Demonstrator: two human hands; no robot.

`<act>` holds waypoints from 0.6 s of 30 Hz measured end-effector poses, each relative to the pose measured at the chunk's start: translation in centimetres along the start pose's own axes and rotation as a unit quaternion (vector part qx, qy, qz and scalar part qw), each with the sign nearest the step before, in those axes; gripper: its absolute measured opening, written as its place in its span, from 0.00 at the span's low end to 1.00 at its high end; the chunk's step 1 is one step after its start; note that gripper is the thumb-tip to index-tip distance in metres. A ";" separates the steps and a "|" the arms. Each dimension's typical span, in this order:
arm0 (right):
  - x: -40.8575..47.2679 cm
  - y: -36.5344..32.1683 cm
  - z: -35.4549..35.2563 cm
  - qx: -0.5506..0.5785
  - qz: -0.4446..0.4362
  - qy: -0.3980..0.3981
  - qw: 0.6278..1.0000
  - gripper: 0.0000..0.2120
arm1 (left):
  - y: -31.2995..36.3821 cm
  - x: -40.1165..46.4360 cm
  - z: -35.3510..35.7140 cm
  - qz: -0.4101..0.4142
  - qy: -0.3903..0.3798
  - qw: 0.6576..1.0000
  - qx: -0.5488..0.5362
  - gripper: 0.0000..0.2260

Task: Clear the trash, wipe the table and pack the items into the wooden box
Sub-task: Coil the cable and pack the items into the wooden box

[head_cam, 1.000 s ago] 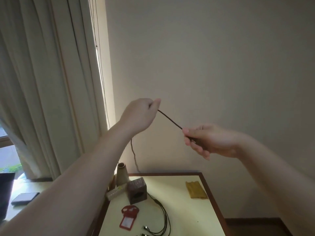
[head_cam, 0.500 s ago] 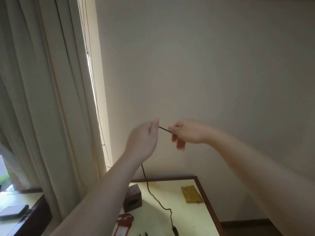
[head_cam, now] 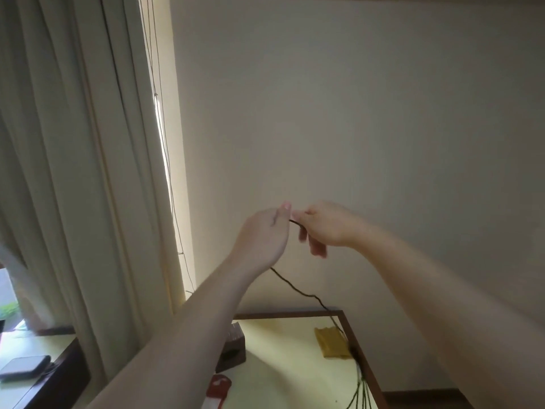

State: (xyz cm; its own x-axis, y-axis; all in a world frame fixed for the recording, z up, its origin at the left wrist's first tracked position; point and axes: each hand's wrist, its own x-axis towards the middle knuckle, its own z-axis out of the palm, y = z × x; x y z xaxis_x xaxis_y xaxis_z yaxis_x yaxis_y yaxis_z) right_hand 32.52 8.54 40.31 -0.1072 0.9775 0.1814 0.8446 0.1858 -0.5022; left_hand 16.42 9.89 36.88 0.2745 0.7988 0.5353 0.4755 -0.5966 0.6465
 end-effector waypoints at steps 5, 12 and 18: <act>-2.0 -1.6 -1.6 0.568 0.018 -0.178 0.803 0.22 | 0.7 1.6 -0.5 0.016 0.058 0.997 -0.054 0.25; 0.1 -1.8 -2.8 0.221 -0.158 0.353 0.896 0.21 | 0.2 0.6 2.1 -0.003 -0.032 0.999 -0.035 0.24; -2.7 -0.9 -3.0 0.170 0.041 -0.221 0.959 0.28 | -0.7 2.1 -0.4 -0.014 0.070 0.997 -0.006 0.27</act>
State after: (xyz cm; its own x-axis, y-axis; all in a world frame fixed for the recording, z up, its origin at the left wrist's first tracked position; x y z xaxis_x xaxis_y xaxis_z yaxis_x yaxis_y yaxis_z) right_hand 33.64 5.43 42.83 -0.3228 0.9229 -0.2100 0.6482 0.0540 -0.7595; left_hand 16.34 11.92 37.73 0.1416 0.7966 0.5877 0.4707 -0.5764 0.6680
